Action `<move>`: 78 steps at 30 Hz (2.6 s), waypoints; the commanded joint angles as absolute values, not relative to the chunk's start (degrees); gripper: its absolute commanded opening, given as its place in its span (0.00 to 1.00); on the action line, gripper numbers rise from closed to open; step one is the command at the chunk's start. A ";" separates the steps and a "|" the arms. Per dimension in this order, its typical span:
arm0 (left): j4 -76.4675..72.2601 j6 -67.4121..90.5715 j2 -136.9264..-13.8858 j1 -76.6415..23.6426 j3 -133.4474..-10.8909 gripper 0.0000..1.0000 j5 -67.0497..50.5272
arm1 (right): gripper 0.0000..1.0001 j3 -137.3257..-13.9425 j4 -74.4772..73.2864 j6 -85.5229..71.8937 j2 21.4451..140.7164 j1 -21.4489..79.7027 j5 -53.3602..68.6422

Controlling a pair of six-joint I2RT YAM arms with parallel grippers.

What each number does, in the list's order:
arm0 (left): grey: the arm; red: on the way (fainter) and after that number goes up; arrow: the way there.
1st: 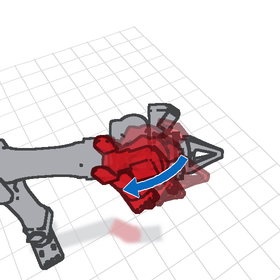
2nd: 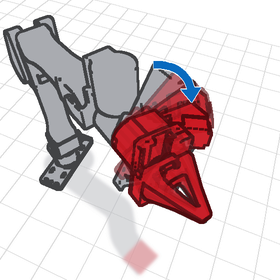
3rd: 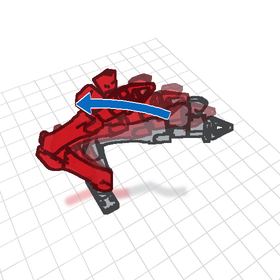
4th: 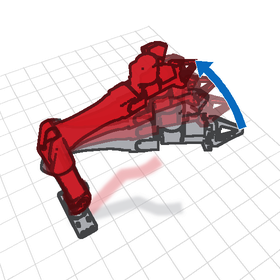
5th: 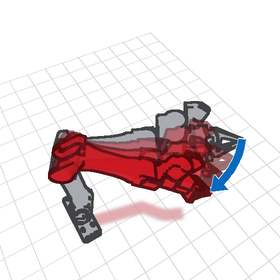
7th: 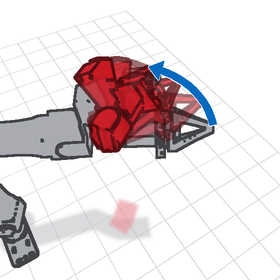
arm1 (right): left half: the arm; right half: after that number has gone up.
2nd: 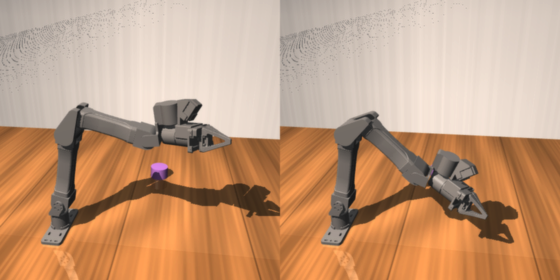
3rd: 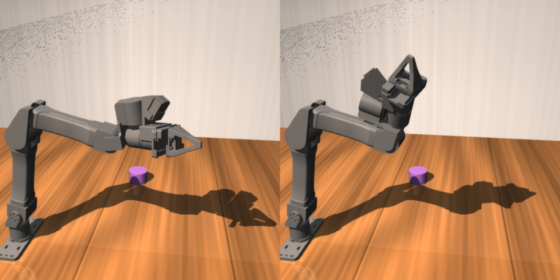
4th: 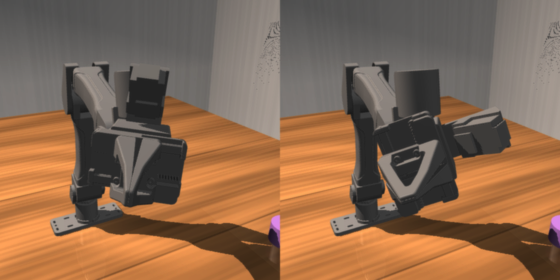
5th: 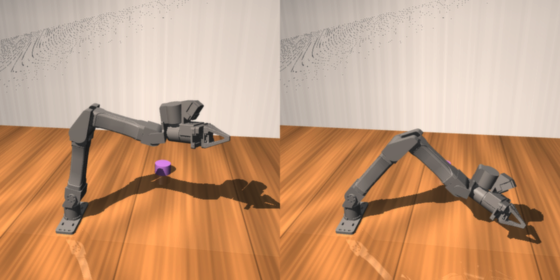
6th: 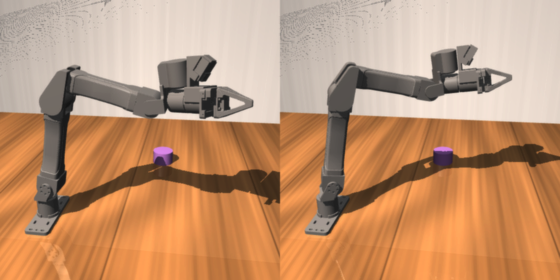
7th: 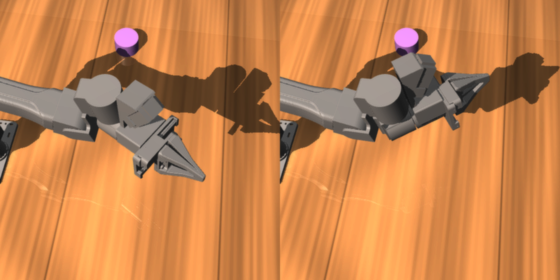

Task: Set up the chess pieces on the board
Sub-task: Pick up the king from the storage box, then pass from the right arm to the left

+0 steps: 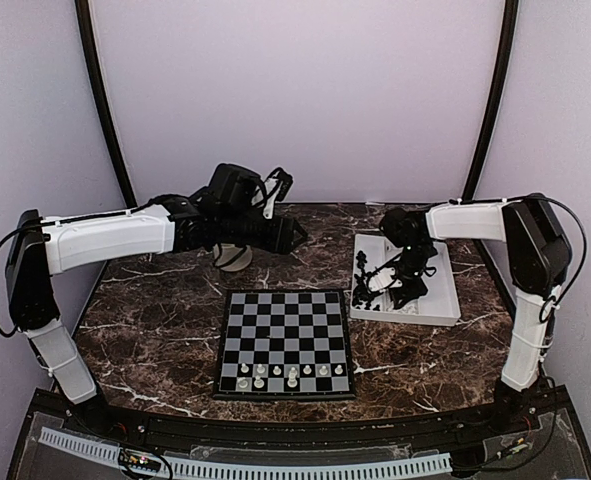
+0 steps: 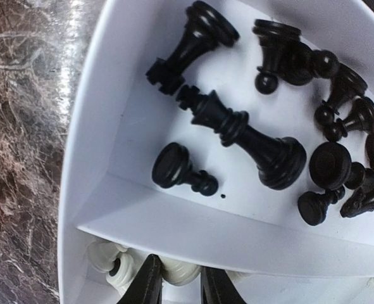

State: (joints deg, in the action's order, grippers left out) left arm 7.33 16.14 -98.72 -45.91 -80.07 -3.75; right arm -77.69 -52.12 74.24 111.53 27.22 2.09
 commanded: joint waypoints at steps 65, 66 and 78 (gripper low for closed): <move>-12.26 13.37 -118.33 -50.69 -103.51 0.37 -30.23 | 0.20 -103.59 -69.69 41.49 113.36 13.80 59.93; -13.35 13.01 -116.24 -50.66 -101.49 0.38 -29.48 | 0.20 -103.64 -69.69 41.48 113.38 13.80 59.93; -12.26 17.33 -117.75 -49.65 -100.89 0.53 -22.37 | 0.19 -104.48 -70.31 41.49 112.84 14.15 60.55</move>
State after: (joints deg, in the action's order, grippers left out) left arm -12.01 15.27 -117.01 -50.09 -98.54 -21.58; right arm -103.42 -69.21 41.28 114.76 13.58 59.33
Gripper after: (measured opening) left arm 0.528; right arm 0.196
